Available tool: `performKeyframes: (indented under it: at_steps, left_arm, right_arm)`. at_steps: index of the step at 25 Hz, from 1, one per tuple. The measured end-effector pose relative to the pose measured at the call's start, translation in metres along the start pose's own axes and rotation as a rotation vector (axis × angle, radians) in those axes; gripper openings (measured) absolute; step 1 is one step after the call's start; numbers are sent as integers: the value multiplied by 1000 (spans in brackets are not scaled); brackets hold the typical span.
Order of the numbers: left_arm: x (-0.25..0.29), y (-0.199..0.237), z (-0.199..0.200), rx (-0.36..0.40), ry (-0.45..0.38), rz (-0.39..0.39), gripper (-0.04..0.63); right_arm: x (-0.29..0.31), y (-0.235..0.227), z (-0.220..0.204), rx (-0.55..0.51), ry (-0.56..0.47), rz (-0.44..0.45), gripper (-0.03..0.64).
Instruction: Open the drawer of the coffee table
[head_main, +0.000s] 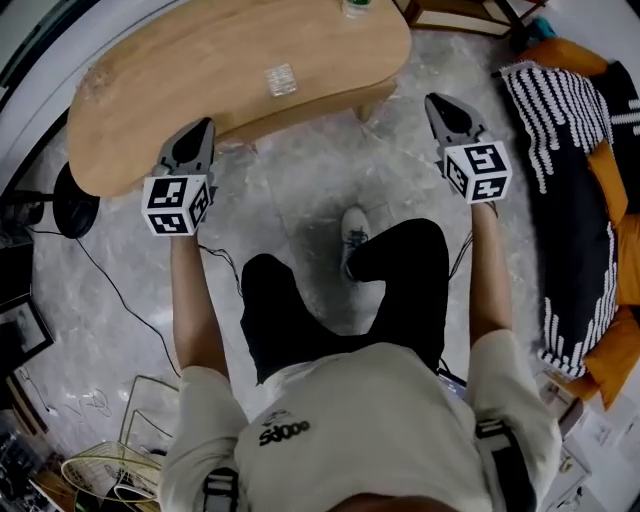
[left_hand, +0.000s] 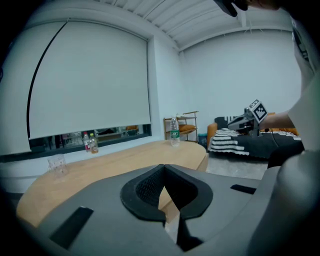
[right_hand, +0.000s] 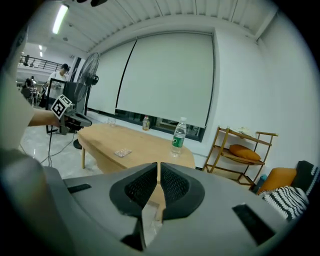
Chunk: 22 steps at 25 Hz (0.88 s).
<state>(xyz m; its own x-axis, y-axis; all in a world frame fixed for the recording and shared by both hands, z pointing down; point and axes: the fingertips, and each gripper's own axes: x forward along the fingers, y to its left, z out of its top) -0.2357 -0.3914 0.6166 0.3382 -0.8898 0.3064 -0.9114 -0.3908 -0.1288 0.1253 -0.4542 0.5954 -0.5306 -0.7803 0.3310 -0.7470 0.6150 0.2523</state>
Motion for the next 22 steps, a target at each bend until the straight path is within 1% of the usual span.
performKeyframes:
  at_steps: [3, 5, 6, 7, 8, 10, 13, 16, 18, 19, 22]
  left_arm:
    - [11, -1, -43, 1, -10, 2, 17]
    - [15, -3, -68, 0, -11, 3, 17]
    - [16, -3, -77, 1, -14, 3, 17]
    - [17, -3, -85, 0, -18, 4, 17]
    - [18, -3, -92, -3, -22, 5, 17]
    - [17, -2, -104, -16, -30, 8, 17]
    - [17, -3, -116, -34, -40, -4, 18]
    - [21, -7, -129, -45, -43, -24, 18]
    - [24, -9, -137, -54, -42, -35, 20]
    - [27, -10, -140, -60, -42, -45, 29]
    - [38, -21, -149, -77, -33, -102, 116]
  right_arm:
    - [10, 5, -38, -18, 7, -13, 6]
    - [15, 11, -52, 12, -20, -1, 8]
    - [17, 13, -56, 33, -40, 9, 24]
    - [20, 15, -59, 46, -57, 15, 55]
    - [23, 17, -62, 48, -66, 15, 69]
    - [29, 20, -68, 36, -65, 9, 71]
    - [36, 23, -82, 12, -40, 13, 82]
    - [42, 22, -99, -5, -15, 14, 111]
    - [47, 20, -108, 5, -13, 16, 135]
    - [50, 18, -112, 12, -14, 18, 144]
    - [62, 15, -123, 17, -15, 40, 162]
